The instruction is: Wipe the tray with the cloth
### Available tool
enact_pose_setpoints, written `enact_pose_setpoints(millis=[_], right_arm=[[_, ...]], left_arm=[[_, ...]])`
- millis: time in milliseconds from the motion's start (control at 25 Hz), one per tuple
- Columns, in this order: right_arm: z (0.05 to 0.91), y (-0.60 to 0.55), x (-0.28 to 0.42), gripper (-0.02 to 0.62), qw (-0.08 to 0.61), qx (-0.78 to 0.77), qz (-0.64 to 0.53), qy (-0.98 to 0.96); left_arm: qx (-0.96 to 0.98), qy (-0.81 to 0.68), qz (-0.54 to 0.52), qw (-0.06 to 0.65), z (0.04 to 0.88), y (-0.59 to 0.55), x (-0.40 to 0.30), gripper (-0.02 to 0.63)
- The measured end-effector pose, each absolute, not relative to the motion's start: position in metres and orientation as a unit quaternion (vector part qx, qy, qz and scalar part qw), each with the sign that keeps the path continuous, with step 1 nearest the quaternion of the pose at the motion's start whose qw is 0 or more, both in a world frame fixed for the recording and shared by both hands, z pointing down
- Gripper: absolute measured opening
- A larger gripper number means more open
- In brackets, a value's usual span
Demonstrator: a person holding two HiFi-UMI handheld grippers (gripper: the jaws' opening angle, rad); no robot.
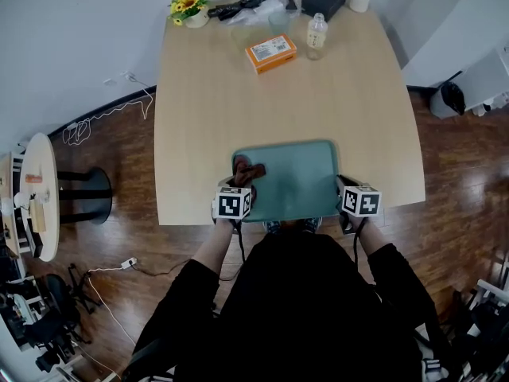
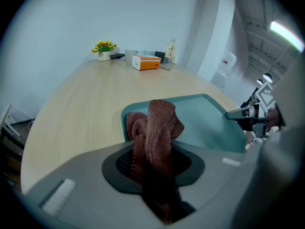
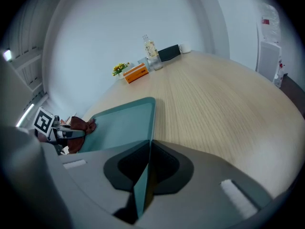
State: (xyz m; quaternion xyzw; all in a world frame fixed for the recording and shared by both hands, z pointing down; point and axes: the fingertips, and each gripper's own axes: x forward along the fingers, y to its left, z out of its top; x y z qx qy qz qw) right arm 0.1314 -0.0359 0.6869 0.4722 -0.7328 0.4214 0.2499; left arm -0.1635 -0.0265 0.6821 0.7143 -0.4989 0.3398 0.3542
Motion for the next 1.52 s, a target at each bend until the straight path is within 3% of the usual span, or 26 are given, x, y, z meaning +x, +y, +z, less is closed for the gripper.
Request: enact_pose_setpoints(millis=[400,760,920,1080,1360,1520], right_arm=[[0.684,-0.034,0.126,0.022,0.255,0.473,0.415,-0.734],[0.683,-0.035,0.127,0.021,0.255,0.47,0.416,-0.736],[0.682,-0.034,0.128,0.022,0.255,0.469,0.417,-0.736],[0.683,-0.035,0.131,0.023,0.258,0.465,0.414,-0.739],[0.686,-0.035,0.134,0.023,0.257,0.464,0.415,-0.739],[0.688,-0.036,0.134,0.023,0.257,0.462,0.419,-0.738]], left_arm=[[0.695,-0.505,0.35,0.373,0.671,-0.085,-0.153,0.092],[0.785,-0.333,0.368,0.37,0.663,-0.1,0.052,0.092],[0.807,-0.293,0.372,0.354,0.663,-0.076,0.095,0.092],[0.791,-0.342,0.357,0.362,0.662,-0.069,0.044,0.092],[0.677,-0.503,0.318,0.434,0.671,-0.046,-0.142,0.092],[0.656,-0.531,0.297,0.447,0.672,-0.037,-0.178,0.092]])
